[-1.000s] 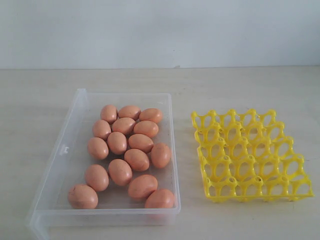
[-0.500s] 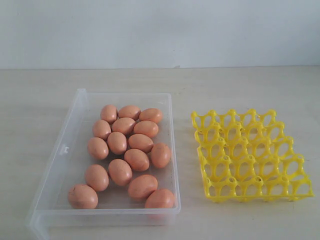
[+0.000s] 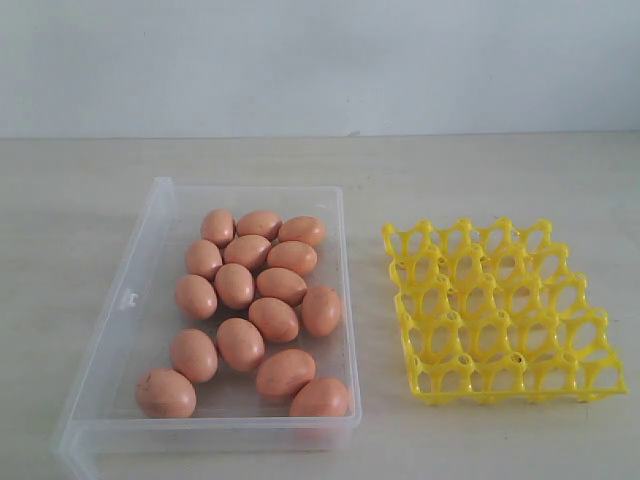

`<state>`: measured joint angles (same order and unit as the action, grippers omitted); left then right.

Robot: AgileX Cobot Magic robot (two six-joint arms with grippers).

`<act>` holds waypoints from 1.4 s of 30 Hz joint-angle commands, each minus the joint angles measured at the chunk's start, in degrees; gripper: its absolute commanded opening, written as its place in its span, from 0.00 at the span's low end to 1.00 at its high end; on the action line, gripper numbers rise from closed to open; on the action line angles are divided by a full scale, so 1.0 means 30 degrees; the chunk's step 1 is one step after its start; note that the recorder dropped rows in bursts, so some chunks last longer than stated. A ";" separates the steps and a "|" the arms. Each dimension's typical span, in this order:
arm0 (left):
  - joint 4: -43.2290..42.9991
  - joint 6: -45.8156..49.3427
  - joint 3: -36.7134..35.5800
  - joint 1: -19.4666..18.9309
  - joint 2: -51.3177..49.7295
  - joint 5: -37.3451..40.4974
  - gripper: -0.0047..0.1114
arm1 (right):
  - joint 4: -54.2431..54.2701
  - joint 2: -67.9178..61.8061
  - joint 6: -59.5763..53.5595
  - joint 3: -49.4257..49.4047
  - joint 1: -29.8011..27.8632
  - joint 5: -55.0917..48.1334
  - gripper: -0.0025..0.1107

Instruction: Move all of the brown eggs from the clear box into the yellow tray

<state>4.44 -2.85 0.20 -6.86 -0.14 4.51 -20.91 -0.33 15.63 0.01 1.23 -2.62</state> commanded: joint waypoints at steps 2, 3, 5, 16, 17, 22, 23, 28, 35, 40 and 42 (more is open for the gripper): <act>0.0169 -0.0170 -0.0066 0.0033 0.0048 -0.0017 0.07 | -0.0055 0.0110 -0.0040 -0.0002 -0.0039 0.0112 0.02; 0.0169 -0.0170 -0.0066 0.0033 0.0048 -0.0060 0.07 | -0.0055 0.0110 -0.0040 -0.0002 -0.0039 0.0112 0.02; 0.0169 -0.0170 -0.0066 0.0033 0.0048 -0.0060 0.07 | -0.0055 0.0110 -0.0040 -0.0002 -0.0039 0.0112 0.02; 0.0169 -0.0170 -0.0066 0.0033 0.0048 -0.0060 0.07 | -0.0055 0.0110 0.1775 -0.0002 -0.0039 0.1348 0.02; 0.0169 -0.0170 -0.0066 0.0033 0.0048 -0.0060 0.07 | -0.0055 0.0110 0.2980 -0.0002 -0.0039 0.1632 0.02; 0.0169 -0.0170 -0.0066 0.0033 0.0048 -0.0025 0.07 | 0.0035 0.0110 0.9610 -0.0002 -0.0039 0.2497 0.02; 0.0169 -0.0170 -0.0066 0.0033 0.0048 -0.0025 0.07 | 0.0035 0.0110 0.9970 -0.0002 -0.0039 0.2497 0.02; 0.0169 -0.0170 -0.0066 0.0033 0.0048 -0.0025 0.07 | 0.0071 0.0110 1.0102 -0.0002 -0.0039 0.2371 0.02; 0.0169 -0.0170 -0.0066 0.0033 0.0048 -0.0065 0.07 | -0.1986 -0.0213 1.2012 0.0895 -0.0039 0.6551 0.02; 0.0169 -0.0170 -0.0066 0.0033 0.0048 -0.0065 0.07 | -1.7016 -0.8295 2.3127 0.8604 -0.0039 0.9591 0.02; 0.0169 -0.0170 -0.0066 0.0033 0.0048 -0.0065 0.07 | -2.3665 -1.2887 2.8975 1.2837 -0.0039 1.1858 0.02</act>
<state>4.44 -2.85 0.20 -6.86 -0.14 4.51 -74.14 -28.96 87.85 29.80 1.23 26.51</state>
